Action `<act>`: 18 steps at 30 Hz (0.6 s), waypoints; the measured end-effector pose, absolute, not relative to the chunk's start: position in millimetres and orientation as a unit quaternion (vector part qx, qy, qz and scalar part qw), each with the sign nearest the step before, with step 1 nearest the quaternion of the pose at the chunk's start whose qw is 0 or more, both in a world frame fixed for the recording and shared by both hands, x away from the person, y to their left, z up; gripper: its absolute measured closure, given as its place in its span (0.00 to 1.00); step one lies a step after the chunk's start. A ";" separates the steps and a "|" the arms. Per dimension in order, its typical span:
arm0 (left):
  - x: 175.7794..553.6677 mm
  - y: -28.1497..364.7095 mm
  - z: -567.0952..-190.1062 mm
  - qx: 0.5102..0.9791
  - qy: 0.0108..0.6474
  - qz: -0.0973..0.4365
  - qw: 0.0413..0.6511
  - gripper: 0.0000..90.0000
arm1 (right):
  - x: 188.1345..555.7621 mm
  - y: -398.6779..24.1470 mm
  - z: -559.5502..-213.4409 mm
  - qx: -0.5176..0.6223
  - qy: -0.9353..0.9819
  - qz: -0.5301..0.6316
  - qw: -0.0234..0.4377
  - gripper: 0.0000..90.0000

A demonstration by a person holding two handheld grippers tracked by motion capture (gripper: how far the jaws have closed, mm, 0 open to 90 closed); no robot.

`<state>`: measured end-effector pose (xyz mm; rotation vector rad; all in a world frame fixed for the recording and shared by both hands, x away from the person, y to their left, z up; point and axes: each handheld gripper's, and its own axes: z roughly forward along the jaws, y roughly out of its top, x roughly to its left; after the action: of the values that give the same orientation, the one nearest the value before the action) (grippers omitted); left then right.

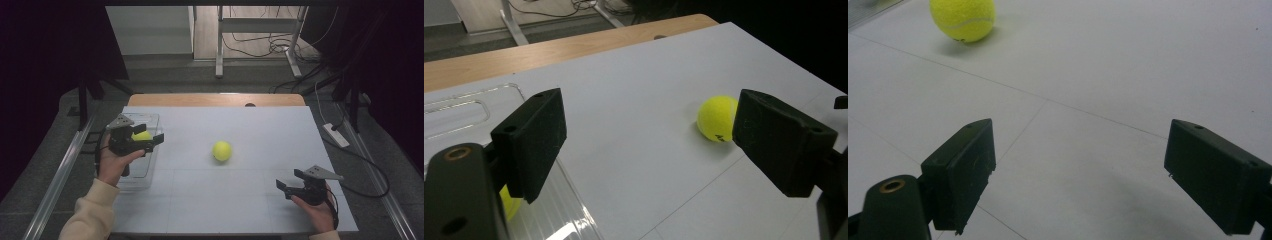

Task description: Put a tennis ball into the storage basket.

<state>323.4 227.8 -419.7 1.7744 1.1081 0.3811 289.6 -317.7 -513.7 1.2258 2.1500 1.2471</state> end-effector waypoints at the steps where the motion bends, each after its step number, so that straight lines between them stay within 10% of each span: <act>1: 323.5 226.8 -419.6 0.729 0.455 0.156 0.487 0.17 | 289.5 -318.0 -513.6 0.435 0.762 0.443 0.184 0.14; 18: 330.4 201.0 -419.0 0.742 0.434 0.141 0.491 0.16 | 293.7 -315.6 -513.9 0.436 0.760 0.446 0.181 0.14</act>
<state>330.4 201.0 -419.0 1.8017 1.0534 0.3413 293.7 -315.6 -513.9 1.2311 2.1464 1.2599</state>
